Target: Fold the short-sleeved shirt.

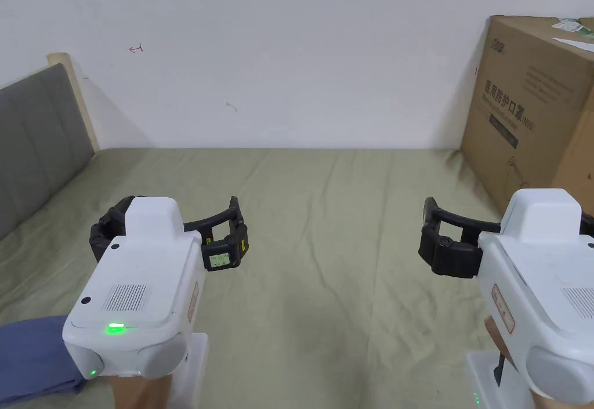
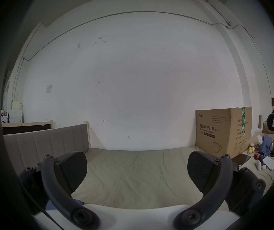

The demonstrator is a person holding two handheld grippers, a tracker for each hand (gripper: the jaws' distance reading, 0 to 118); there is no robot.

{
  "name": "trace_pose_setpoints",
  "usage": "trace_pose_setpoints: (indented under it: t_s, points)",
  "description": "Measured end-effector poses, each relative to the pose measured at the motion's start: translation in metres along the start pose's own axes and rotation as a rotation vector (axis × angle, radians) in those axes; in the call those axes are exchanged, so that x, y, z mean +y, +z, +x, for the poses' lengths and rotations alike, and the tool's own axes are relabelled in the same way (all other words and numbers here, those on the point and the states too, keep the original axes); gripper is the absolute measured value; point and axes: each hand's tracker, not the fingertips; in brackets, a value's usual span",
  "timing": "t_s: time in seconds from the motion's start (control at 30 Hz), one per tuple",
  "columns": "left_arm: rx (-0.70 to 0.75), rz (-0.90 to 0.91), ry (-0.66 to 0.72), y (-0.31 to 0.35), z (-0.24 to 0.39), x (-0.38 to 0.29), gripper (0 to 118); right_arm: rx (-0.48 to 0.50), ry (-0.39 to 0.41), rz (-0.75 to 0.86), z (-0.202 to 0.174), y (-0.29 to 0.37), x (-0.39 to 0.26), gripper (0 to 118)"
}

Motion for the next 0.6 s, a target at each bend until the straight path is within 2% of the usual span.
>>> trace_pose_setpoints:
  t_s: [0.1, 0.27, 0.33, 0.5, 0.6]
  points:
    - [-0.001, 0.004, 0.005, 0.0, -0.001, 0.002, 118, -0.012, -0.044, -0.097, 0.001, -0.004, 0.005, 118]
    - [-0.003, 0.008, 0.027, 0.0, -0.003, 0.004, 118, -0.112, -0.148, -0.354, -0.001, -0.011, 0.019, 118]
    - [-0.003, 0.008, 0.031, 0.001, -0.003, 0.004, 118, -0.119, -0.187, -0.432, 0.0, -0.014, 0.024, 118]
    - [-0.004, 0.006, 0.031, 0.001, -0.003, 0.004, 118, -0.081, -0.242, -0.461, 0.001, -0.015, 0.026, 118]
    - [-0.003, 0.01, 0.026, 0.002, -0.002, 0.003, 118, -0.125, -0.222, -0.448, -0.002, -0.016, 0.025, 118]
